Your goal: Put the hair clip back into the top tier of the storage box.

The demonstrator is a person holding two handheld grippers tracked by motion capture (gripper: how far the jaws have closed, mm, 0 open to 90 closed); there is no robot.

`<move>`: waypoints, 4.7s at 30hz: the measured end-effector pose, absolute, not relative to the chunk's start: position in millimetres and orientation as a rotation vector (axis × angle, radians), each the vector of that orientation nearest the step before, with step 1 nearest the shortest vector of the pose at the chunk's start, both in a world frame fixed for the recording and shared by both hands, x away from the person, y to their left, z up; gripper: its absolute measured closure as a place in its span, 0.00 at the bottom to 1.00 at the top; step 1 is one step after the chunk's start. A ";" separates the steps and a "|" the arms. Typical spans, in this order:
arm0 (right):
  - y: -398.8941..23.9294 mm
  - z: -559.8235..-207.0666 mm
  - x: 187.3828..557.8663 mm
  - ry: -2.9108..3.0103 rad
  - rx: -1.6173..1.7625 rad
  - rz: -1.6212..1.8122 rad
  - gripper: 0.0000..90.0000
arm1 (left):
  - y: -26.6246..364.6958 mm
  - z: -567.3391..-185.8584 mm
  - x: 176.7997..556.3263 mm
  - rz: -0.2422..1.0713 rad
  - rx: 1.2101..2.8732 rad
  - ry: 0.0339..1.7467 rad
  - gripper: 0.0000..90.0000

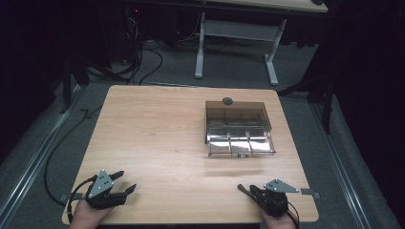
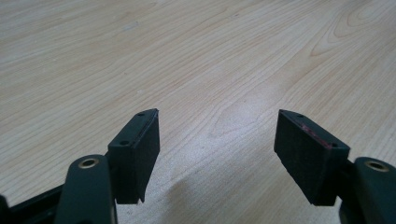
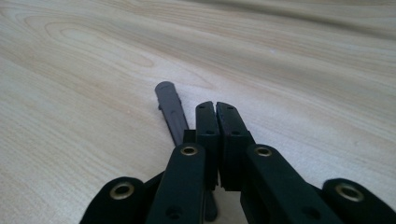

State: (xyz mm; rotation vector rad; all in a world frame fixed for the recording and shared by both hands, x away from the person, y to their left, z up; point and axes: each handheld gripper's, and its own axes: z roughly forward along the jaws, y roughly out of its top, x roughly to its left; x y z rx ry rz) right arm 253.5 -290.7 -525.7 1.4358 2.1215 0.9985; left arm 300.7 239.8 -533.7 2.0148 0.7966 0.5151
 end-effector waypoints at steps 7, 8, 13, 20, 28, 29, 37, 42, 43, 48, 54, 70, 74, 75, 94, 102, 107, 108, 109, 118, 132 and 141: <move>-289.9 -514.6 272.7 2.214 1.466 0.891 0.96 | 240.2 -533.6 300.1 0.512 2.014 0.787 0.35; -289.9 -514.6 272.7 2.214 1.466 0.891 0.96 | 240.2 -533.6 300.1 0.512 2.014 0.787 0.35; -287.3 -505.4 284.6 2.293 1.499 0.789 0.94 | 240.3 -533.6 299.2 0.505 2.013 0.771 0.35; -286.1 -499.2 290.6 2.353 1.523 0.688 0.92 | 240.6 -533.6 298.6 0.502 2.012 0.758 0.35; -279.2 -493.7 299.9 2.442 1.483 0.521 0.90 | 240.8 -533.5 298.6 0.497 2.015 0.750 0.35; -278.0 -492.7 302.6 2.463 1.485 0.484 0.90 | 240.8 -533.5 298.5 0.498 2.015 0.749 0.35; -274.2 -488.4 309.8 2.528 1.455 0.413 0.89 | 240.9 -533.6 298.7 0.493 2.014 0.747 0.35; -271.9 -486.3 314.5 2.584 1.455 0.367 0.88 | 241.1 -533.5 298.7 0.488 2.018 0.747 0.35; -272.0 -486.4 315.4 2.595 1.456 0.367 0.87 | 241.1 -533.5 298.7 0.487 2.018 0.746 0.35; -271.2 -486.3 319.5 2.659 1.448 0.289 0.86 | 241.1 -533.4 298.8 0.485 2.019 0.746 0.35; -271.4 -485.0 322.0 2.693 1.451 0.248 0.85 | 240.7 -533.7 298.8 0.488 2.019 0.744 0.35; -267.8 -478.2 327.8 2.795 1.432 0.149 0.75 | 240.7 -533.6 299.2 0.477 2.025 0.743 0.35; -262.9 -477.0 327.0 2.805 1.429 0.156 0.74 | 240.7 -533.5 299.1 0.478 2.026 0.740 0.35; -261.4 -477.0 327.2 2.810 1.421 0.157 0.74 | 240.7 -533.6 299.0 0.478 2.025 0.740 0.35; -233.8 -483.0 334.7 2.860 1.294 0.124 0.87 | 241.1 -533.5 298.9 0.476 2.022 0.739 0.35; -230.6 -486.1 336.5 2.866 1.295 0.098 0.88 | 241.2 -533.5 298.9 0.475 2.022 0.739 0.35; -230.3 -486.3 337.0 2.870 1.294 0.092 0.88 | 241.1 -533.5 299.0 0.474 2.021 0.738 0.35; -230.4 -486.3 337.0 2.869 1.297 0.091 0.88 | 241.1 -533.5 298.9 0.474 2.021 0.738 0.35; -230.7 -486.4 337.4 2.870 1.299 0.093 0.88 | 241.1 -533.5 298.9 0.475 2.022 0.737 0.35; -232.1 -477.2 340.0 2.864 1.299 0.112 0.90 | 241.1 -533.5 298.9 0.475 2.021 0.738 0.35; -238.2 -460.7 343.1 2.850 1.320 0.135 0.90 | 241.0 -533.6 298.7 0.479 2.017 0.739 0.35; -243.2 -445.5 347.5 2.844 1.333 0.153 0.90 | 241.3 -533.4 298.7 0.477 2.021 0.740 0.35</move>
